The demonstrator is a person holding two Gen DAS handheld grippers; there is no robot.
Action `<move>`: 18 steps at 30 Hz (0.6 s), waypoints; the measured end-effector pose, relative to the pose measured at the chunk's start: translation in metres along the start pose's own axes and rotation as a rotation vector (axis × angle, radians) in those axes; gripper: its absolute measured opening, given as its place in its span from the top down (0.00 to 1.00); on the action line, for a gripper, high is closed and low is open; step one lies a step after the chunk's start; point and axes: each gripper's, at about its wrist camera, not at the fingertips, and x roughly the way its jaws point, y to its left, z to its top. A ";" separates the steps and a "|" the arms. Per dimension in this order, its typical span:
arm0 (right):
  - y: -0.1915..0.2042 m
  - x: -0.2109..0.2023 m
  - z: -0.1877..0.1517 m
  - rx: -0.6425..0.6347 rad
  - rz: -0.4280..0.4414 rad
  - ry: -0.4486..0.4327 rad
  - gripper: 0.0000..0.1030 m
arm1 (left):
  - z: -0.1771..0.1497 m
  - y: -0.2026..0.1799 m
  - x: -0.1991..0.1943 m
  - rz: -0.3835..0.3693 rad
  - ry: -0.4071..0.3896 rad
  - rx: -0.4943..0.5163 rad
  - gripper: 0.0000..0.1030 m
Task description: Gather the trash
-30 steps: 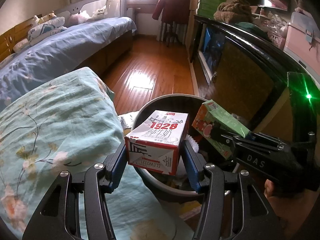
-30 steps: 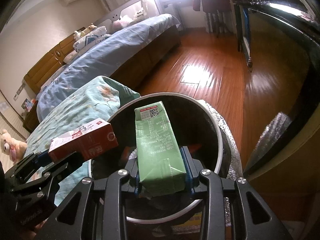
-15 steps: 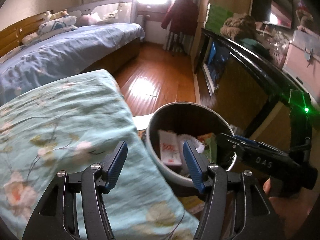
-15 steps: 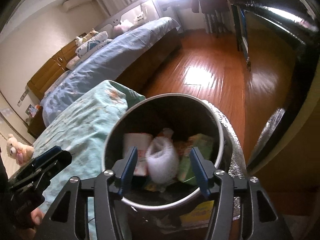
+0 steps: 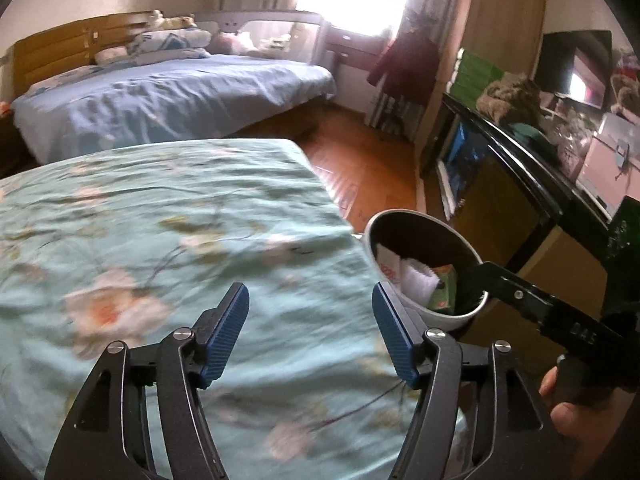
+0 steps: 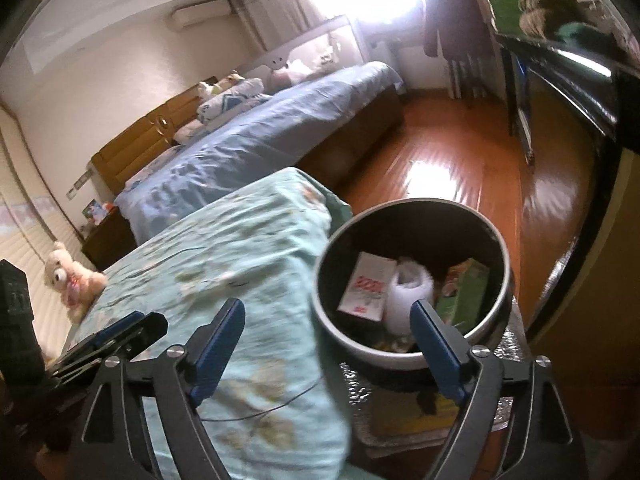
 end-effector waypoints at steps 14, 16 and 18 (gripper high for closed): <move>0.054 -0.031 -0.016 -0.121 0.013 -0.142 0.04 | -0.027 0.043 -0.059 0.089 -0.096 -0.071 0.30; 0.060 -0.036 -0.014 -0.138 0.021 -0.157 0.03 | -0.025 0.045 -0.069 0.103 -0.119 -0.073 0.30; 0.067 -0.042 -0.009 -0.163 0.019 -0.183 0.03 | -0.024 0.046 -0.077 0.113 -0.141 -0.072 0.29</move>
